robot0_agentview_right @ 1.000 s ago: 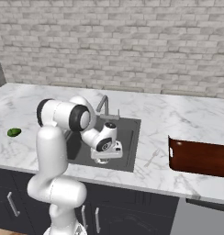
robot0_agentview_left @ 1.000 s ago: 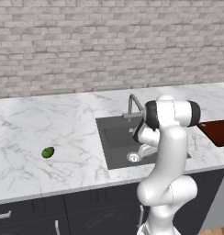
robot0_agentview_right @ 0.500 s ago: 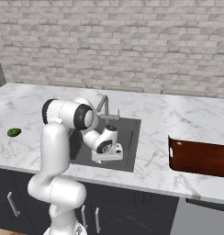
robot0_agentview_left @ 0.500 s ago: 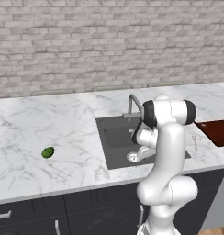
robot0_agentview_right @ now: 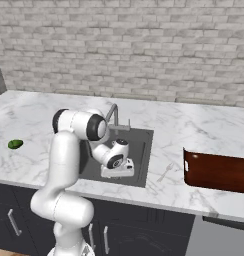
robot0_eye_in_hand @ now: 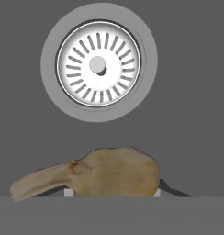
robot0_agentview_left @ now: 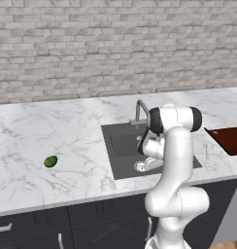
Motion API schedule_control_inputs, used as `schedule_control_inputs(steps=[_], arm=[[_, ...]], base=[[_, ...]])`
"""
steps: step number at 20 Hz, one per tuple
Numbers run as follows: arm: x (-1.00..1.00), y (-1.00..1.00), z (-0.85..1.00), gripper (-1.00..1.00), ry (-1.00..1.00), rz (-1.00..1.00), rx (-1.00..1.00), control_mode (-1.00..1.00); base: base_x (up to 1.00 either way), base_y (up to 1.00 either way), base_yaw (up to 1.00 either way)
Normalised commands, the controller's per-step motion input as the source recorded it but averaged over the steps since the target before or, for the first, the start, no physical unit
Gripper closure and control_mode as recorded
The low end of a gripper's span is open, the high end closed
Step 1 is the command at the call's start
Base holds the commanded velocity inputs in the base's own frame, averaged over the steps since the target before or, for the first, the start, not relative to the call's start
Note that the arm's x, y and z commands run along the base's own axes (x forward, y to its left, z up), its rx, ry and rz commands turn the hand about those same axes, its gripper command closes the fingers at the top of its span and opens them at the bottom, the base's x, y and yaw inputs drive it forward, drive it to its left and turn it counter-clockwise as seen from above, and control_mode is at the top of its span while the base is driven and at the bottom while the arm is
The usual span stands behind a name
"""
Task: Pick up all produce items and place them in the sink. Turn on the sink faucet to wash them. Then turn the sink off and put them in the tray.
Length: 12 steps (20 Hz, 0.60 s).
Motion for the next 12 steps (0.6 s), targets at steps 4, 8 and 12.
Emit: schedule_control_inputs(steps=[4,8,12], arm=[[0.05,0.03,-0.15,-1.00,0.06,0.00,0.00,-1.00],[0.00,0.00,-0.04,-1.00,0.02,0.00,0.00,-1.00],[-0.01,0.00,0.02,-1.00,-0.02,0.00,0.00,-1.00]], base=[[0.00,0.00,0.00],[0.00,0.00,0.00],[0.00,0.00,0.00]])
